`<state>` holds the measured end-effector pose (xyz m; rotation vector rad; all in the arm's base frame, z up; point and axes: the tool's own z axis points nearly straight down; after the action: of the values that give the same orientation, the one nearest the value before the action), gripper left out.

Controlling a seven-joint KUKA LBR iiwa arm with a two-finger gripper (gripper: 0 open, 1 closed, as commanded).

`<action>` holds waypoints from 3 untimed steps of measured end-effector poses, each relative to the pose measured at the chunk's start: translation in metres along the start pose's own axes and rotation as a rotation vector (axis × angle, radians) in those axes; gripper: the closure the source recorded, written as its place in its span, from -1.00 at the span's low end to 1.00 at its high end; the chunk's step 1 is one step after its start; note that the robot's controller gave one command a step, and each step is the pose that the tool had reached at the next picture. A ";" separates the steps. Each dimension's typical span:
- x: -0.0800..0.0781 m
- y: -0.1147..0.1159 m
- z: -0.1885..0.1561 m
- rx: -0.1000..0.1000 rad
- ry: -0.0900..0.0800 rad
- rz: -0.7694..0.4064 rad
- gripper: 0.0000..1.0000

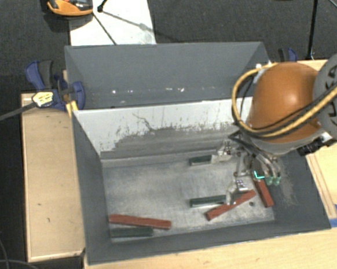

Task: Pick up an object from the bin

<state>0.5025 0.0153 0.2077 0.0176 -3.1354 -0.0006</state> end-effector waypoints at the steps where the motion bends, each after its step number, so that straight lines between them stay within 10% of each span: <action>1: -0.002 0.000 -0.004 0.000 -0.008 0.001 -1.00; 3: 0.012 -0.006 0.118 0.000 -0.004 0.009 -1.00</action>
Offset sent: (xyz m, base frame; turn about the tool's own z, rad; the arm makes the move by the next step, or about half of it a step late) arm -0.0216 -0.0073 -0.1377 0.0208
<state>0.4903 0.0090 0.0902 0.0041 -3.1394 -0.0005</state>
